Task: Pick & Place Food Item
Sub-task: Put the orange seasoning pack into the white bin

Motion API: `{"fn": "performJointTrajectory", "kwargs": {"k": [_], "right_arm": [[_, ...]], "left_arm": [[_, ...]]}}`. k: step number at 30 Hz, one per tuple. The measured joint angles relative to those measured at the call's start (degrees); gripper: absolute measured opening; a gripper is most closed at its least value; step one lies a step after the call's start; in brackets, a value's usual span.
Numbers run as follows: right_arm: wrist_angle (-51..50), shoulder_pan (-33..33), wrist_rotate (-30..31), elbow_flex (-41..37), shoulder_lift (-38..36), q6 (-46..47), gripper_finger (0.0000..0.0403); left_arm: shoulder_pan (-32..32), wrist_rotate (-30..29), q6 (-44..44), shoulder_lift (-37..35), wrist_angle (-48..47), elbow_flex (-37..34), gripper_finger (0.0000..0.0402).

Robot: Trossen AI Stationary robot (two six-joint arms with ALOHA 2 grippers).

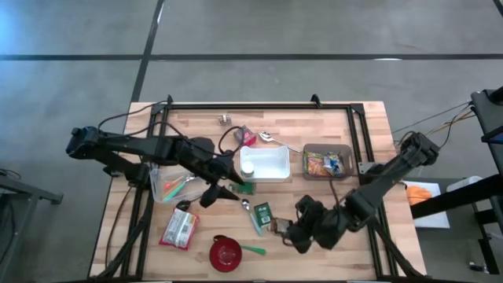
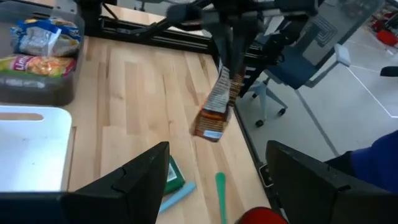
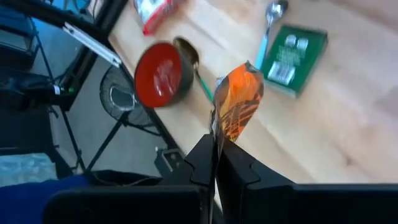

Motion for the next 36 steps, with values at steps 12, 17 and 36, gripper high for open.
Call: {"fn": "performJointTrajectory", "kwargs": {"k": [12,17,36], "right_arm": [[2.2,-6.1,-5.9,0.4,-1.8,-11.2,0.0007],[3.9,-7.9,-8.3,0.5,-1.9,-15.2,0.0007],[8.1,-14.1,-15.4,2.1,-1.9,-27.9,0.0007]], "left_arm": [[0.0,7.8,-0.3,8.5,7.7,0.4,0.0271],[-0.6,10.7,0.0,12.0,9.1,2.5,0.0296],[-1.5,15.5,2.6,21.4,9.6,9.4,0.0366]]}}
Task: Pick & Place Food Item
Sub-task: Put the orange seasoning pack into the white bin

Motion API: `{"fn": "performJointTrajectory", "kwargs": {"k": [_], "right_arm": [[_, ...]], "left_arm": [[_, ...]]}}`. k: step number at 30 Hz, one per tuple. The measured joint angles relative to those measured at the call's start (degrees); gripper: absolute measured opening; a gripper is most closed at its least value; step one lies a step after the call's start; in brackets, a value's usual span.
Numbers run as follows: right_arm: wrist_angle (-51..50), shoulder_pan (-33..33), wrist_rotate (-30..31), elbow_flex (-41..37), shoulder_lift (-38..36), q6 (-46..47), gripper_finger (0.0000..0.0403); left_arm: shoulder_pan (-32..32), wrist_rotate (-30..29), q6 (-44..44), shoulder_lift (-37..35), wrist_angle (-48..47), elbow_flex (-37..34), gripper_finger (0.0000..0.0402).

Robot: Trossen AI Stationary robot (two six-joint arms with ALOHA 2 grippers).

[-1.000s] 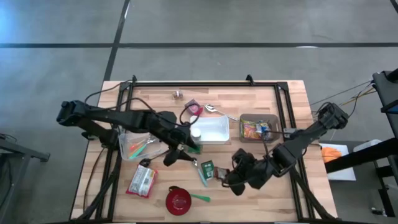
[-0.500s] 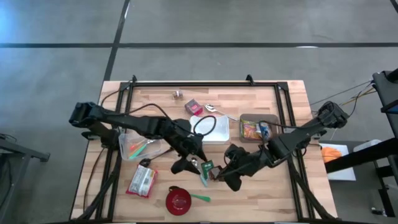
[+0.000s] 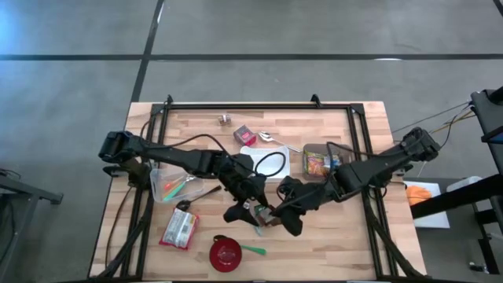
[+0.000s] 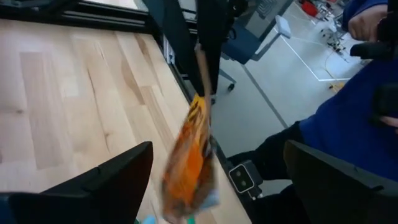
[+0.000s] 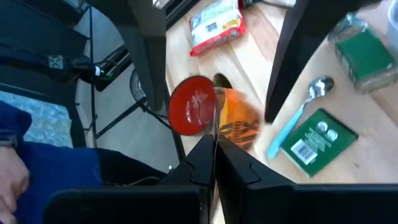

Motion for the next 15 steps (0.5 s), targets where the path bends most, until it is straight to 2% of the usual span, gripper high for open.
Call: {"fn": "performJointTrajectory", "kwargs": {"k": [4,7,11,15], "right_arm": [[0.2,-0.8,-0.2,0.9,0.0,-1.8,0.0007],[1.3,-1.0,-0.2,1.1,0.0,-2.6,0.0007],[2.5,-1.0,-0.2,1.3,0.0,-3.3,0.0007],[3.7,-1.0,-0.2,1.3,0.0,-3.4,0.0007]], "left_arm": [[0.0,0.0,0.0,0.0,1.4,0.0,0.0352],[0.1,-0.1,0.0,0.0,1.6,0.0,0.032],[0.1,-0.4,0.0,0.0,1.4,0.0,0.0257],[0.1,-1.5,0.0,0.0,1.4,-0.1,0.0171]]}}
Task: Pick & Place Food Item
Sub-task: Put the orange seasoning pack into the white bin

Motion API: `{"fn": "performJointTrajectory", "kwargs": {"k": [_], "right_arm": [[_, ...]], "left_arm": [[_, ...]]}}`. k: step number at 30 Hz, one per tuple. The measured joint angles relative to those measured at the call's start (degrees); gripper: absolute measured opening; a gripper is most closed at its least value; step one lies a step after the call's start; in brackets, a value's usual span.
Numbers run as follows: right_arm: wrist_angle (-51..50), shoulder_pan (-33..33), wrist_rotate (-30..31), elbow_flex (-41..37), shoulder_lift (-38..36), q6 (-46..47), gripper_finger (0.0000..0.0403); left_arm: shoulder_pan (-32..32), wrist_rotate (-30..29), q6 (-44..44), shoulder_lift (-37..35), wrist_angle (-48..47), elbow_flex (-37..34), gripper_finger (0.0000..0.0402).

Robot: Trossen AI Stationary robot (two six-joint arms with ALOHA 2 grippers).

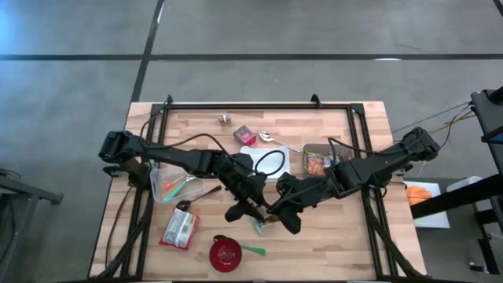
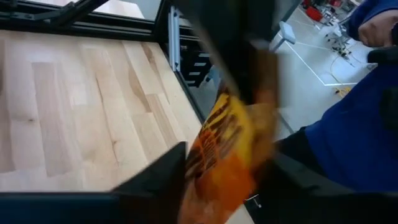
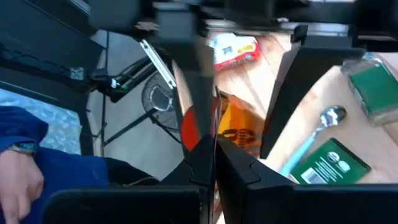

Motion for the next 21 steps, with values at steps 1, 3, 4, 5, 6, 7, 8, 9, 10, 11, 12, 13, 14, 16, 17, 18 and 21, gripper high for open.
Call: {"fn": "performJointTrajectory", "kwargs": {"k": [1,3,4,5,6,7,8,9,10,11,12,13,14,16,17,18,21], "right_arm": [[0.7,0.0,0.0,0.0,0.0,-0.2,0.0008],[1.4,0.0,0.0,0.0,0.0,-0.4,0.0008],[1.6,0.0,0.0,0.0,0.0,-0.4,0.0008],[1.7,0.0,0.0,0.0,0.0,-0.4,0.0008],[1.7,0.0,0.0,0.0,0.0,-0.4,0.0008],[1.7,0.0,0.1,0.0,0.0,-0.2,0.0008],[1.7,0.0,0.3,0.0,0.0,0.1,0.0008],[1.7,0.0,0.4,0.0,0.0,0.4,0.0008],[1.7,0.0,0.4,0.0,0.0,0.7,0.0008],[1.7,0.0,0.4,0.0,0.0,1.0,0.0008],[1.6,0.0,0.4,0.0,0.0,1.5,0.0008],[1.5,0.0,0.3,0.0,0.0,1.8,0.0008],[1.4,0.0,0.3,0.0,0.0,2.0,0.0009],[1.2,0.0,0.1,0.0,0.0,1.6,0.0009],[1.1,0.0,-0.6,0.0,0.0,1.2,0.001],[0.8,-0.1,-1.5,0.0,0.0,0.5,0.0012],[0.6,-0.3,-3.1,0.0,0.0,-1.6,0.0035]], "left_arm": [[0.0,-0.2,0.0,0.0,0.0,0.0,0.0145],[0.0,-0.8,0.0,0.0,-0.1,0.0,0.0093],[0.0,-1.2,0.0,-0.1,-0.2,0.0,0.0064],[0.0,-1.7,-0.1,-0.1,-0.4,0.0,0.0037],[0.0,-2.2,-0.5,-0.1,-0.6,0.0,0.0021],[0.0,-2.6,-1.5,-0.1,-0.8,0.0,0.0015],[0.0,-2.6,-2.0,-0.1,-1.0,0.0,0.0012],[0.0,-2.6,-2.3,-0.1,-1.4,0.0,0.0009],[0.0,-2.6,-2.7,-0.1,-1.8,0.0,0.0008],[0.0,-2.6,-3.4,-0.1,-2.4,0.0,0.0007],[0.0,-2.6,-4.3,-0.1,-3.2,0.0,0.0006],[0.0,-2.6,-5.2,-0.1,-4.2,0.0,0.0006],[0.0,-2.6,-6.3,-0.1,-5.3,0.0,0.0006],[0.1,-2.8,-8.0,-0.2,-7.7,-0.1,0.0006],[0.1,-3.0,-8.9,-0.1,-8.7,-0.1,0.0005],[0.1,-3.0,-9.7,-0.1,-9.5,-0.1,0.0004],[0.4,-3.0,-10.8,-0.1,-11.1,-0.1,0.0004]]}}
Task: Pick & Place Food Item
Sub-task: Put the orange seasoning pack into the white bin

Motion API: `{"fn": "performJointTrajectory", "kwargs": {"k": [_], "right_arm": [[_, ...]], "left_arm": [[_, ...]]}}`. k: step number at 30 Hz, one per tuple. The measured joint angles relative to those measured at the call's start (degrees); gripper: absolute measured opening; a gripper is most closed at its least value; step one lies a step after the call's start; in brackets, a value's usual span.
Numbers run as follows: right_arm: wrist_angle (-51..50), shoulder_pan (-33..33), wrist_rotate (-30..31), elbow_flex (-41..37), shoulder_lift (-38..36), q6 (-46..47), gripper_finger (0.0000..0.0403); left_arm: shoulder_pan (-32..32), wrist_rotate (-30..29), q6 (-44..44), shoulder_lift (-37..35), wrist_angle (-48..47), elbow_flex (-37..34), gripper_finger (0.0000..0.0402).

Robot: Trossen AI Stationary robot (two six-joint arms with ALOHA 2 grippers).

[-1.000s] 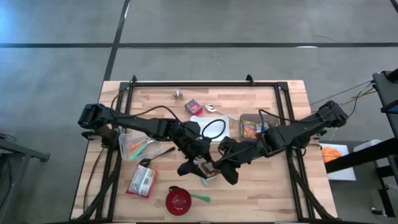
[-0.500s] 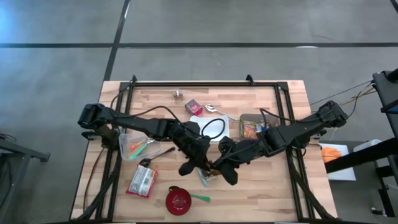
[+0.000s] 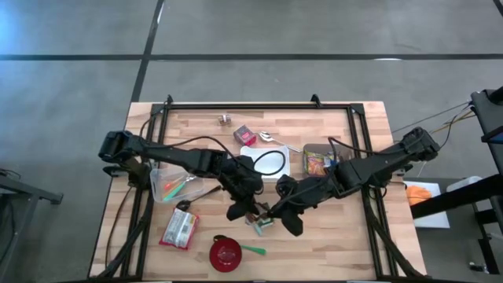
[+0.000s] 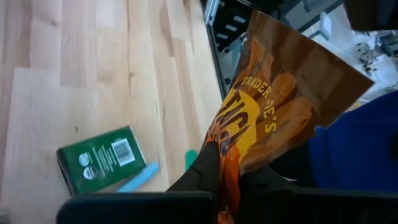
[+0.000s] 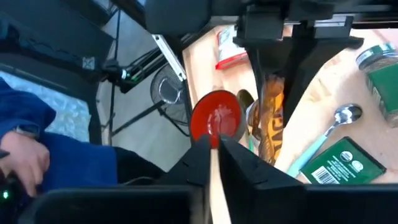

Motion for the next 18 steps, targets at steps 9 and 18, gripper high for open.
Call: {"fn": "performJointTrajectory", "kwargs": {"k": [9,18], "right_arm": [[-0.1,-1.0,0.0,0.0,0.0,-4.4,0.0187],[-7.7,-4.6,-4.0,2.8,0.1,-1.5,0.0249]], "left_arm": [[0.6,-0.3,-1.3,-2.8,-1.5,0.0,0.0004],[3.6,-0.8,-1.3,-4.2,-1.2,0.7,0.0004]]}}
